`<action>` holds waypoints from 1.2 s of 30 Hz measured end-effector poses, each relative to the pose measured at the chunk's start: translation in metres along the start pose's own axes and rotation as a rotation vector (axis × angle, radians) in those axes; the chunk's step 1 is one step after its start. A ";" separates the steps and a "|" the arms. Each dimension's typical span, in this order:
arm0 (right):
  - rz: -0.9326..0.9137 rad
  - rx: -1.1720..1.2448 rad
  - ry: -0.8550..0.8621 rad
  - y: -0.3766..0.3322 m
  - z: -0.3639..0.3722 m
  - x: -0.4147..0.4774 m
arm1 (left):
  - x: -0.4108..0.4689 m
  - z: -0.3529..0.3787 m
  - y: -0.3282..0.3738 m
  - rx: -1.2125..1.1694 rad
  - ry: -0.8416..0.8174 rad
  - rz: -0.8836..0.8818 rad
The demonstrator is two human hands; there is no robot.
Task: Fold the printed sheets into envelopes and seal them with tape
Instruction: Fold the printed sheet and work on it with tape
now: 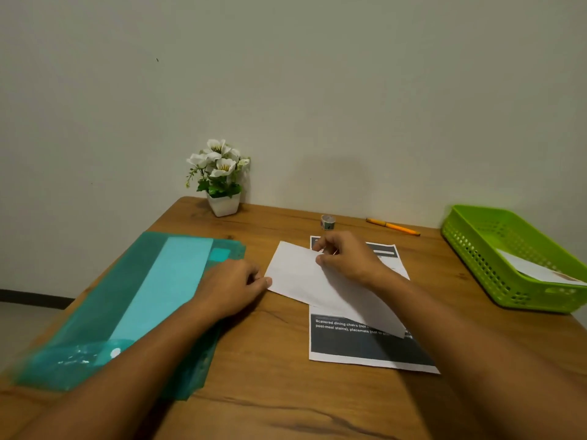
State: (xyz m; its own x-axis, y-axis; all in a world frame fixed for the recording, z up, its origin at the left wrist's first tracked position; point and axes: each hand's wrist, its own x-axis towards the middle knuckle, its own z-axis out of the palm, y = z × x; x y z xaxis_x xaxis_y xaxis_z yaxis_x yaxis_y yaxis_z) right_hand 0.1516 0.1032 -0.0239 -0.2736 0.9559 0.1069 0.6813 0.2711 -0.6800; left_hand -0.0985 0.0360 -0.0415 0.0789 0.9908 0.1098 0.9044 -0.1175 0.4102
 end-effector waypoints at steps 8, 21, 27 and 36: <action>-0.182 -0.414 -0.082 -0.005 0.025 0.002 | -0.006 0.021 -0.009 -0.019 0.205 0.092; -0.408 -0.511 -0.177 -0.020 0.058 -0.003 | -0.011 0.016 -0.003 0.205 0.120 0.354; -0.428 -0.481 -0.152 -0.016 0.059 0.000 | -0.030 0.013 -0.018 0.143 0.124 0.430; -0.584 -0.604 -0.158 -0.030 0.066 -0.030 | -0.032 0.021 -0.027 0.039 0.161 0.411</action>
State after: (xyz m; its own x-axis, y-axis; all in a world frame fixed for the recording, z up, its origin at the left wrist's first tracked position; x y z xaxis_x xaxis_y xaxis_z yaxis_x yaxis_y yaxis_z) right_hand 0.0942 0.0592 -0.0550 -0.7544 0.6294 0.1866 0.6343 0.7721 -0.0394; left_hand -0.1164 0.0087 -0.0749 0.3713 0.8390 0.3977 0.8273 -0.4934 0.2685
